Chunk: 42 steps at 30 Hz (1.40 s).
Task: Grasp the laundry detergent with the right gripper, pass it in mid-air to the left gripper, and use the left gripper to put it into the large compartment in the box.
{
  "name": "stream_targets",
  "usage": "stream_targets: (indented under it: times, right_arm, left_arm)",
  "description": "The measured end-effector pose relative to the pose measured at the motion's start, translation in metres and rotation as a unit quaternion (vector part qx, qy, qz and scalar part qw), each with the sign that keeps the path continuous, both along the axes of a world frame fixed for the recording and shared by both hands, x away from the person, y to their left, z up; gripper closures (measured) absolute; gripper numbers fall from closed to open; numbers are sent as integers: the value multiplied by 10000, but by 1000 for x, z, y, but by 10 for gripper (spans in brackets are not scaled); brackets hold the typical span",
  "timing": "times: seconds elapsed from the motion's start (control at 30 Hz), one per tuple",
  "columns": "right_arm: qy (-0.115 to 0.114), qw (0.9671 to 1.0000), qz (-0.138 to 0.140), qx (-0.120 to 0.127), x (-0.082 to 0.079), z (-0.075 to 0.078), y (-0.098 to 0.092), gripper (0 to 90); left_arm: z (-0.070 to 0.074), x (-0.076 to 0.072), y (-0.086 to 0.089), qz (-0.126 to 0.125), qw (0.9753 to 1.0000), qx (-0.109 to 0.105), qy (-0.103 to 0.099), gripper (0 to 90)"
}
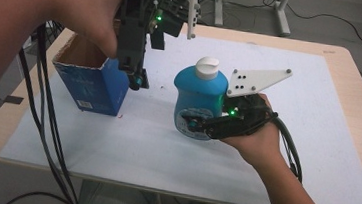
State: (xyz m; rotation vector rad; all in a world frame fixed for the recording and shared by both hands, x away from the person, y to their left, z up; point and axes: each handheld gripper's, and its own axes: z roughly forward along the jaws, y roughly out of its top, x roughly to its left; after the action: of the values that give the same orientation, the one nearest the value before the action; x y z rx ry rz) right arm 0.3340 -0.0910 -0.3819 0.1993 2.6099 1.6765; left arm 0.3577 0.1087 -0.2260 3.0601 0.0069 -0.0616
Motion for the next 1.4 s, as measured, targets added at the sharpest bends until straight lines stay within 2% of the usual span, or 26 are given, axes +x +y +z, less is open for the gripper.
stream_targets:
  times: [0.2,0.37,0.43,0.73,1.0,1.4]
  right_arm:
    - [66,9992,386,-7,-1,2,8,452]
    - [59,9984,569,-23,-1,5,16,452]
    - [69,9981,611,-19,0,6,20,451]
    - [158,9972,730,37,5,5,34,452]
    - [173,9964,825,88,6,5,45,451]
    - [221,9953,935,138,6,7,56,451]
  left_arm:
    - [3,-5,-9,14,9999,-29,158,18]
    - [1,-9,-15,-18,9998,20,175,18]
    - [0,-11,-17,-62,9998,15,162,18]
    - [-3,-13,-23,74,9998,-47,188,18]
    - [-6,-14,-26,86,9998,-102,154,18]
    - [-8,-16,-28,78,9999,-37,144,18]
